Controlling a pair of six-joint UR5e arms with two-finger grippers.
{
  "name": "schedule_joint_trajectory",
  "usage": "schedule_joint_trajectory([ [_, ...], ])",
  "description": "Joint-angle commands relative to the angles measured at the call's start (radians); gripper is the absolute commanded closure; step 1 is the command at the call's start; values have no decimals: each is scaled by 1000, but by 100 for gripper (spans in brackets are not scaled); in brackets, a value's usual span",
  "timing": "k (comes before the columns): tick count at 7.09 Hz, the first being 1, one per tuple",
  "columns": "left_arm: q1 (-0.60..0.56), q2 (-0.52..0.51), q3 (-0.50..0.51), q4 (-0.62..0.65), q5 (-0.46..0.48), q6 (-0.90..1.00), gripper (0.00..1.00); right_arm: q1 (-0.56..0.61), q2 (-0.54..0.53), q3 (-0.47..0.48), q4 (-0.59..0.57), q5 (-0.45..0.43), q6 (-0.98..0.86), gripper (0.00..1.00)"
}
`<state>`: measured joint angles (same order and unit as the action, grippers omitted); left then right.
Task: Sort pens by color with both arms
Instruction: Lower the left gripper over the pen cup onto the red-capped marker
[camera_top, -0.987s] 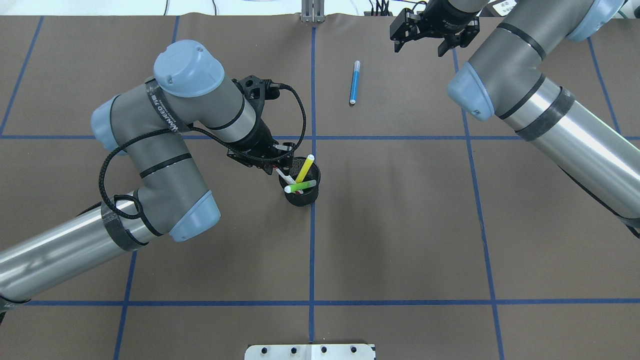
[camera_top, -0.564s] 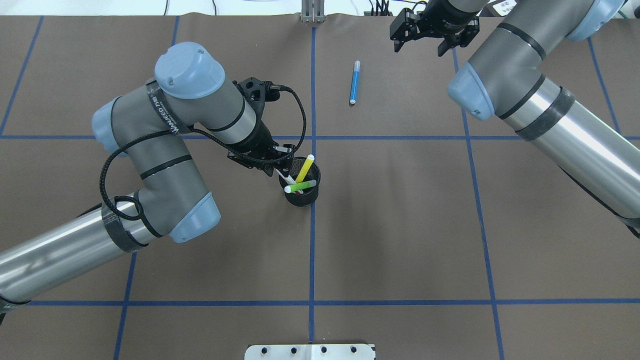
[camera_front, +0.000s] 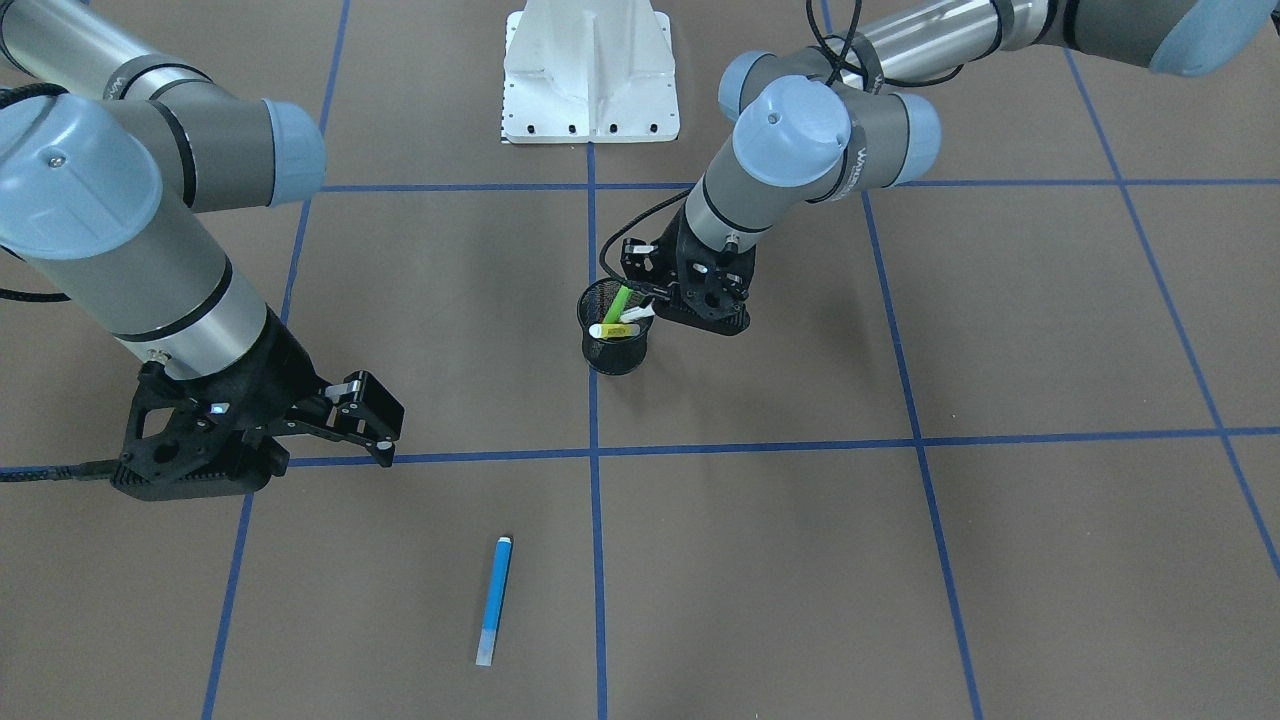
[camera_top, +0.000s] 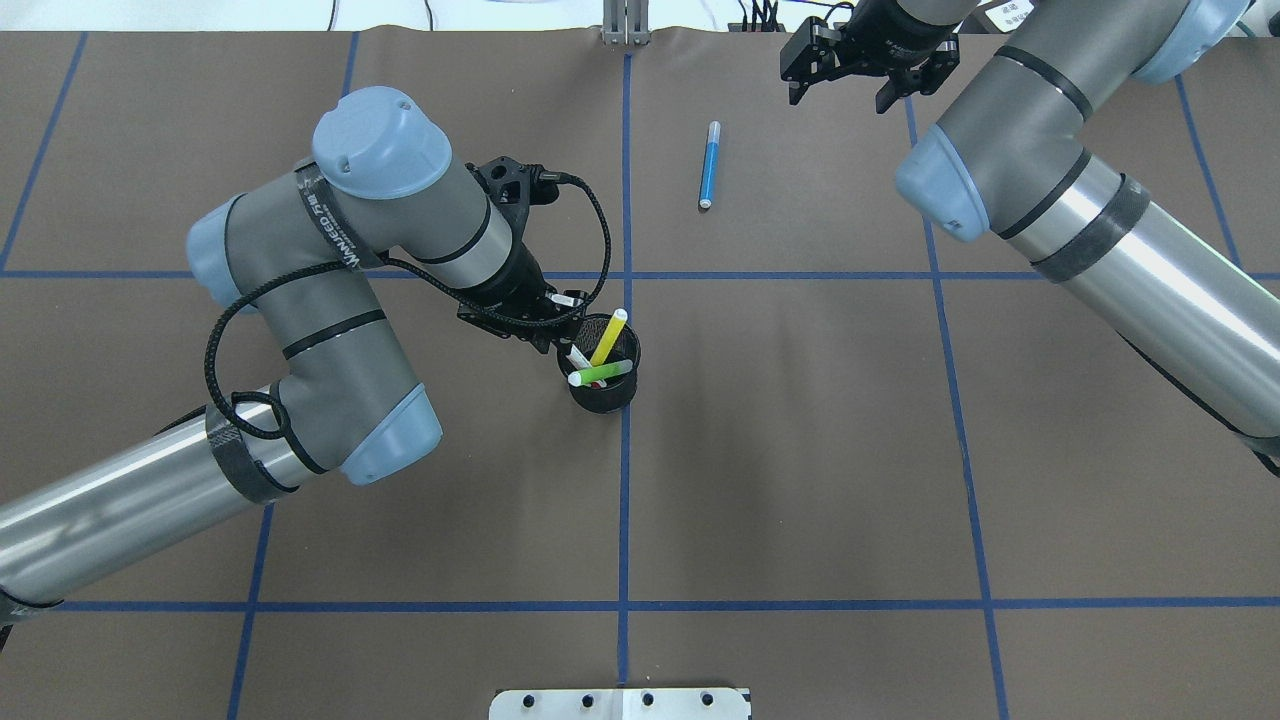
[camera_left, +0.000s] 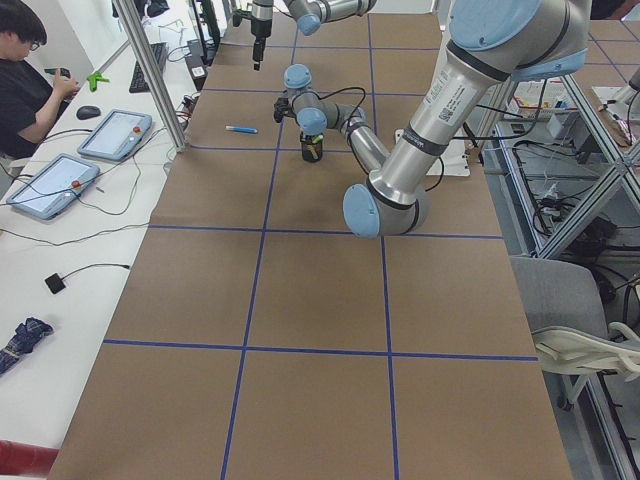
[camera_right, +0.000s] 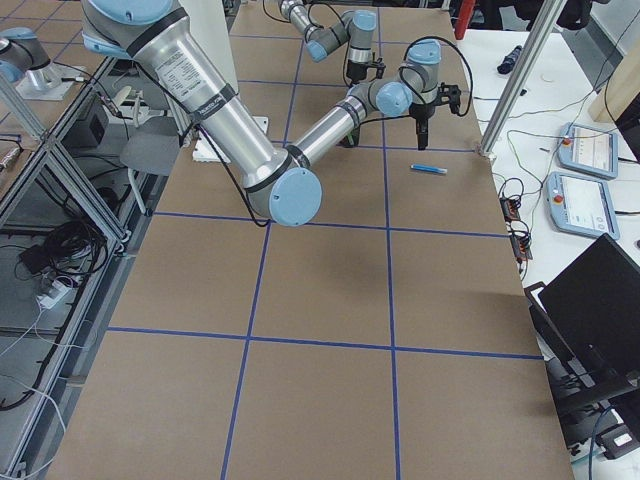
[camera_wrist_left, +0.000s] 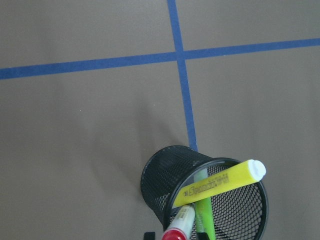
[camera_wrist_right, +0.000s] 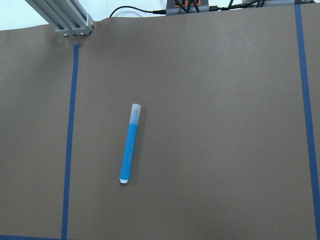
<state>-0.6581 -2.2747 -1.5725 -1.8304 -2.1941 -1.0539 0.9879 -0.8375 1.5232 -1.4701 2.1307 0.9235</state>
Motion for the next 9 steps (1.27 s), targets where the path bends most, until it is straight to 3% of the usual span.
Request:
schedule_joint_trajectory([
  [1, 0, -5, 2, 0, -1, 0, 72, 0, 0, 0, 1, 0, -2, 0],
  [5, -2, -8, -10, -1, -1, -8, 88, 2, -5, 0, 2, 0, -5, 0],
  [9, -21, -8, -104, 0, -1, -80, 100, 2, -5, 2, 2, 0, -3, 0],
])
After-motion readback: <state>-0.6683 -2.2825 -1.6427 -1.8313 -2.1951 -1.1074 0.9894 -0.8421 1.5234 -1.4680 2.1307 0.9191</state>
